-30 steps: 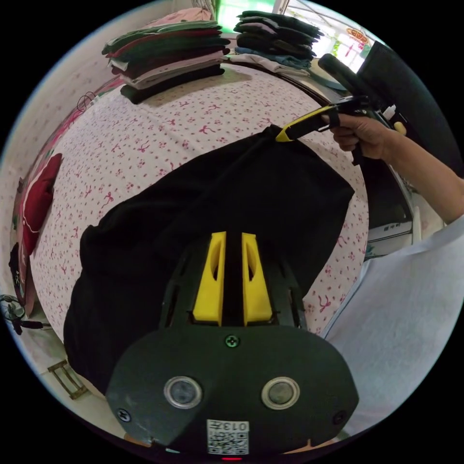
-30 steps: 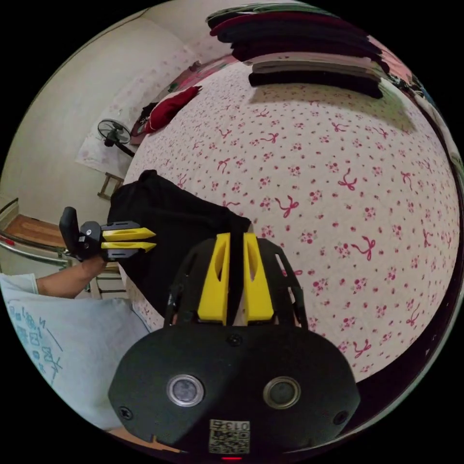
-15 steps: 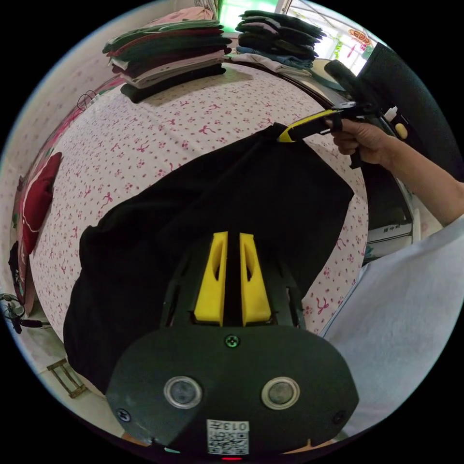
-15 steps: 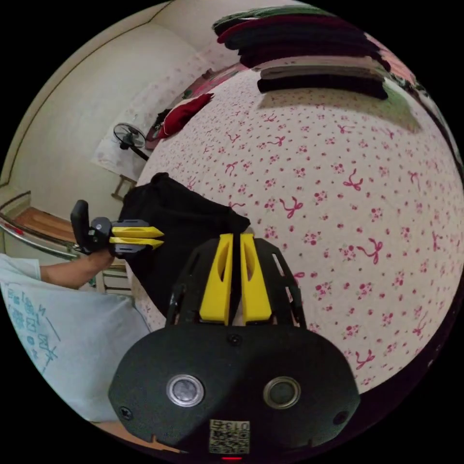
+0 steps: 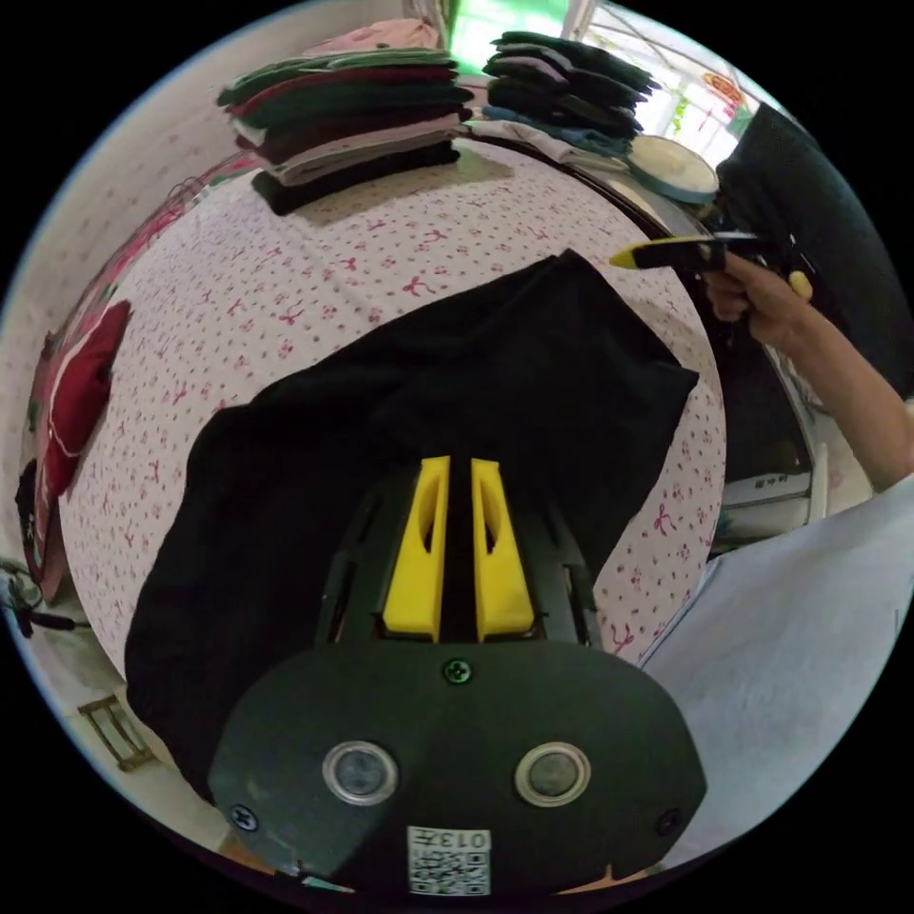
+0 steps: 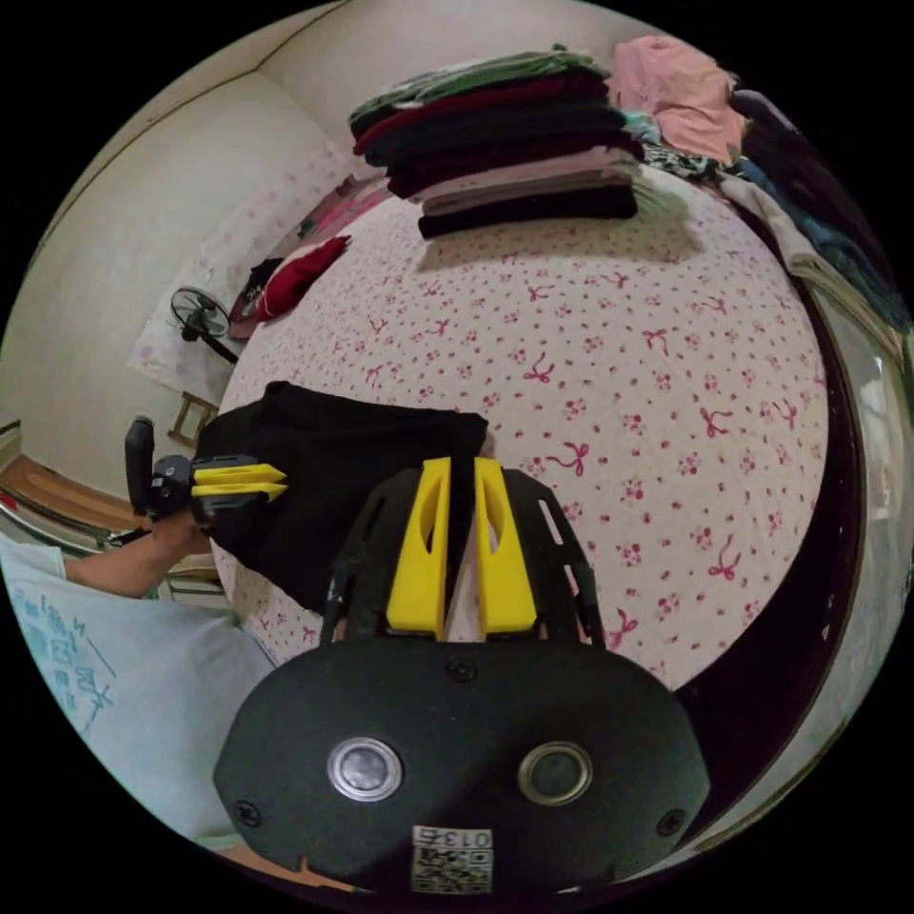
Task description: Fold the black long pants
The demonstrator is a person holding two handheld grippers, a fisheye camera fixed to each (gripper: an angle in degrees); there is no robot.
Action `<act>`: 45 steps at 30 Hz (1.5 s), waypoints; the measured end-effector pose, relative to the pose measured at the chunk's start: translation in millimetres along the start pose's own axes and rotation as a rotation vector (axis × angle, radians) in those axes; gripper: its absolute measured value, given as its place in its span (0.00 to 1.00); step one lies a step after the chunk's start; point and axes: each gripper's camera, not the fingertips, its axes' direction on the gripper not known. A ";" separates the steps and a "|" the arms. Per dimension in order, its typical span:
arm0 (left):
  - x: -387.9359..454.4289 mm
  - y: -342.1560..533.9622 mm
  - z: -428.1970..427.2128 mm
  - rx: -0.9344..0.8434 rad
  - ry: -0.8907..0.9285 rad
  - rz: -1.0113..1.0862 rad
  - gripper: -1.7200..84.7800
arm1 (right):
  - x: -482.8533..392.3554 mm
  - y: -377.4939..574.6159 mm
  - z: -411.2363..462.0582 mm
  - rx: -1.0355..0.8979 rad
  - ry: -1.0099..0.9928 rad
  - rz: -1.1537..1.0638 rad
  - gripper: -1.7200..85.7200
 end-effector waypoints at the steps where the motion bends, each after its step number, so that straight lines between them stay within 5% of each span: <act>1: -0.1 3.4 -1.9 -0.002 0.004 0.005 0.10 | 0.3 15.9 -8.4 -0.001 0.003 0.006 0.11; 10: 3.2 27.1 -8.2 -0.018 0.204 -0.111 0.12 | -35.4 98.4 0.7 -0.106 -0.144 0.059 0.12; 17: 21.0 13.1 -4.3 -0.108 0.084 -0.054 0.02 | -71.0 94.9 -13.1 -0.083 0.056 0.003 0.05; 31: 42.6 35.4 -47.7 -0.004 0.034 -0.046 0.05 | -134.6 120.0 -68.5 -0.100 0.347 -0.293 0.06; 38: 120.2 0.9 -25.3 -0.047 -0.055 0.207 0.07 | -199.9 99.9 -58.1 0.003 0.398 -0.356 0.05; 42: 116.0 10.3 -22.4 -0.079 -0.088 0.185 0.03 | -210.3 97.6 -36.9 -0.128 0.353 -0.347 0.03; 45: 103.9 16.8 -31.5 -0.056 -0.123 0.137 0.02 | -220.4 94.5 -56.3 -0.035 0.370 -0.367 0.03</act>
